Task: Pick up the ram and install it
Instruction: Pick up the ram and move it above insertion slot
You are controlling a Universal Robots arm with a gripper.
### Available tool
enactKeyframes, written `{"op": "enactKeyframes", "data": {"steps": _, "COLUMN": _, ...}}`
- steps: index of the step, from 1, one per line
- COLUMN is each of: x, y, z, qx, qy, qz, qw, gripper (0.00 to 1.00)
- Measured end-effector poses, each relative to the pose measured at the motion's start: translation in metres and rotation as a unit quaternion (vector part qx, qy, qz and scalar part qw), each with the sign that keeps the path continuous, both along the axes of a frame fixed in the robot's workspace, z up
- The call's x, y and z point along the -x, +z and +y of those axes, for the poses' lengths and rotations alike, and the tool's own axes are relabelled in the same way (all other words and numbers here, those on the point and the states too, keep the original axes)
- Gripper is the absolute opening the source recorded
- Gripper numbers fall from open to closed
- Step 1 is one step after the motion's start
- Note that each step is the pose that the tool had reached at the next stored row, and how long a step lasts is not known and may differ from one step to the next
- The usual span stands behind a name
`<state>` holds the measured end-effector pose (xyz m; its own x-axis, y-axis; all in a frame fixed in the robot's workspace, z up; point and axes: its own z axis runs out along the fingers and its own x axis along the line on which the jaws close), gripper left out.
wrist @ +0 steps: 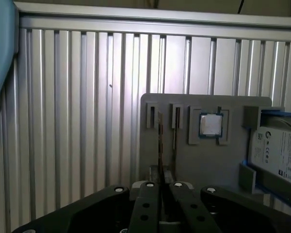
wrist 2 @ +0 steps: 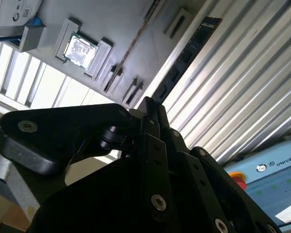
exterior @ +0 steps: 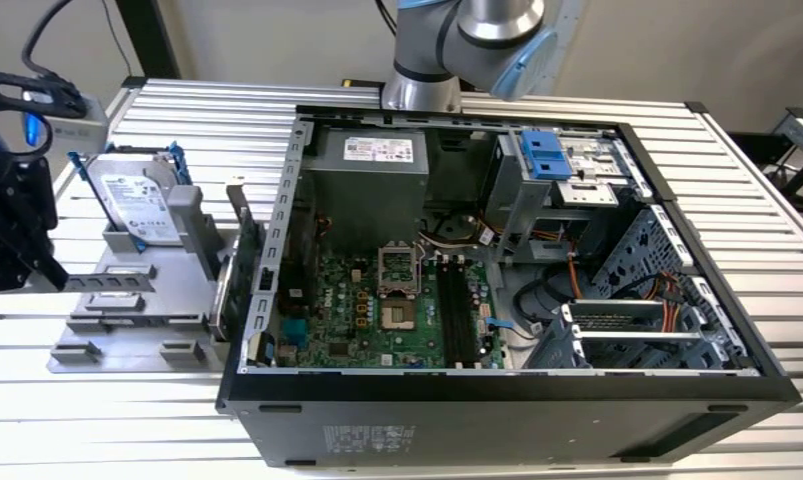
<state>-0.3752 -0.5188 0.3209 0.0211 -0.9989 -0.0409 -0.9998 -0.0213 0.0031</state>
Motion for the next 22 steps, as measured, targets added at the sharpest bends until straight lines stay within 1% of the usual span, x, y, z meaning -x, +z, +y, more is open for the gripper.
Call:
{"op": "enactKeyframes", "data": {"steps": 5, "x": 0.0, "y": 0.0083, "z": 0.0, "qx": 0.0, "qy": 0.0, "qz": 0.0, "qw": 1.0, "gripper": 0.0}}
{"op": "enactKeyframes", "data": {"steps": 8, "x": 0.0, "y": 0.0142, "z": 0.0, "qx": 0.0, "qy": 0.0, "qz": 0.0, "qw": 1.0, "gripper": 0.0}}
{"op": "enactKeyframes", "data": {"steps": 9, "x": 0.0, "y": 0.0176, "z": 0.0, "qx": 0.0, "qy": 0.0, "qz": 0.0, "qw": 1.0, "gripper": 0.0}}
{"op": "enactKeyframes", "data": {"steps": 22, "x": 0.0, "y": 0.0362, "z": 0.0, "qx": 0.0, "qy": 0.0, "qz": 0.0, "qw": 1.0, "gripper": 0.0}}
